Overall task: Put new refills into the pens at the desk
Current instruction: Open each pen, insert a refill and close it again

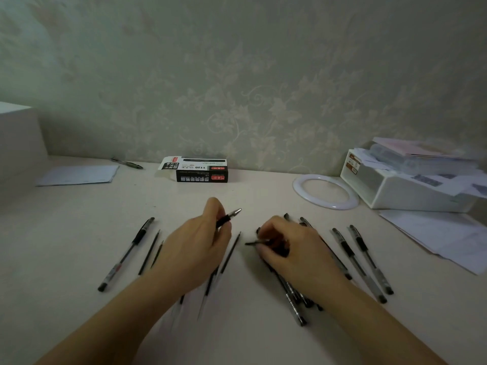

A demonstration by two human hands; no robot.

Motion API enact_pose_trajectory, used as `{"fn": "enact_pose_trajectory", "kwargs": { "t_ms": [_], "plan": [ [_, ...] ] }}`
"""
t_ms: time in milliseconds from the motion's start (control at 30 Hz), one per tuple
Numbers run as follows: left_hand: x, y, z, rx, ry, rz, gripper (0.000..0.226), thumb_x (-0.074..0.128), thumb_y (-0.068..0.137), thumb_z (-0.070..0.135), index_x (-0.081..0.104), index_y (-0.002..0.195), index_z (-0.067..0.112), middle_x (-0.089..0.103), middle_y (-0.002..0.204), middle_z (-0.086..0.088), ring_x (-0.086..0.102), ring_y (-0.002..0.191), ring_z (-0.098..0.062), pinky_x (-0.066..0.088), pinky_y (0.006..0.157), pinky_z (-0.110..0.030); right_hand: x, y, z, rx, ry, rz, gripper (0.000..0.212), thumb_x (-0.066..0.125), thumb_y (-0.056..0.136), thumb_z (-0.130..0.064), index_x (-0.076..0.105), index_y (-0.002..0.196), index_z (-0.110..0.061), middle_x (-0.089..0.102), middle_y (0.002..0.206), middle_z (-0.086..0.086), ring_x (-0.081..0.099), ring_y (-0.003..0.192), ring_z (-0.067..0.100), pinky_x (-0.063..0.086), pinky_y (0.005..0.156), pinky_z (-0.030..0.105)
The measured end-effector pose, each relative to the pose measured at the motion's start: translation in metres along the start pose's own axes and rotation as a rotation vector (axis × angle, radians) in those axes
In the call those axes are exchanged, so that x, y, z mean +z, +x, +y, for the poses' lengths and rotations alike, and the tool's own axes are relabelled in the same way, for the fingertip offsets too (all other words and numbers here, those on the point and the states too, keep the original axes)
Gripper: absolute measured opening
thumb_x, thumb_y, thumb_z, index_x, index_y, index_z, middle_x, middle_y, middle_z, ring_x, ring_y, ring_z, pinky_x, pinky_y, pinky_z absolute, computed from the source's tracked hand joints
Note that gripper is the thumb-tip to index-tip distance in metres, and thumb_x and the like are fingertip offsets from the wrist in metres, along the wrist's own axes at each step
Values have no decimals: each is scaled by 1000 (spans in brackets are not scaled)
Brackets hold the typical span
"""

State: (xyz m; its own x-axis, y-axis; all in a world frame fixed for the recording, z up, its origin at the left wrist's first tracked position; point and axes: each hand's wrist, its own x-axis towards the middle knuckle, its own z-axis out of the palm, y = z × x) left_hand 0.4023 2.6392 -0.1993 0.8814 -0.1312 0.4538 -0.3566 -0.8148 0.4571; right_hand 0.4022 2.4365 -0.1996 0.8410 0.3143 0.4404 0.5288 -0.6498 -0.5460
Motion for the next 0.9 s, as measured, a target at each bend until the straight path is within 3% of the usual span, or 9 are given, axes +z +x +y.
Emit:
{"fn": "enact_pose_trajectory", "kwargs": {
  "t_ms": [100, 267, 400, 533, 700, 900],
  "plan": [
    [4, -1, 0, 66, 15, -62, 14, 41, 97, 36, 32, 91, 27, 50, 65, 6, 48, 54, -11, 40, 47, -31, 7, -2, 1, -61, -158, -85, 7, 67, 87, -29, 61, 91, -29, 55, 80, -19, 49, 85, 1, 44, 73, 21],
    [5, 0, -2, 85, 25, -79, 12, 43, 97, 38, 37, 92, 29, 55, 84, 11, 53, 69, -10, 51, 62, -34, 11, -2, 2, -102, -174, -125, 10, 67, 89, -34, 61, 88, -27, 48, 75, -26, 45, 87, 1, 43, 75, 22],
    [5, 0, -4, 111, 23, -67, 11, 46, 96, 38, 38, 93, 31, 54, 86, 12, 53, 70, -9, 50, 61, -31, 9, 0, 4, -74, -169, -97, 22, 66, 86, -49, 58, 89, -29, 54, 81, -21, 47, 84, 1, 40, 72, 17],
    [4, 0, -3, 170, -4, -77, 10, 50, 94, 38, 41, 92, 35, 51, 86, 14, 52, 70, -5, 40, 57, -19, 4, 2, 1, 92, 85, 52, 28, 59, 85, -59, 58, 101, -36, 64, 92, -20, 59, 79, 2, 47, 69, 12],
    [5, 1, 1, 243, -64, -95, 6, 53, 93, 37, 48, 94, 34, 53, 88, 17, 52, 78, 1, 40, 64, -14, 4, 4, -1, 162, 365, 20, 16, 63, 93, -36, 68, 80, -28, 70, 76, -9, 64, 69, 2, 49, 66, 12],
    [1, 3, 1, 244, -130, -82, 13, 53, 94, 36, 62, 95, 27, 62, 85, 16, 57, 76, -4, 47, 66, -23, 1, 5, 1, 210, 486, -13, 12, 67, 91, -28, 72, 82, -22, 74, 76, -4, 70, 73, 7, 52, 70, 15]
  ]
}}
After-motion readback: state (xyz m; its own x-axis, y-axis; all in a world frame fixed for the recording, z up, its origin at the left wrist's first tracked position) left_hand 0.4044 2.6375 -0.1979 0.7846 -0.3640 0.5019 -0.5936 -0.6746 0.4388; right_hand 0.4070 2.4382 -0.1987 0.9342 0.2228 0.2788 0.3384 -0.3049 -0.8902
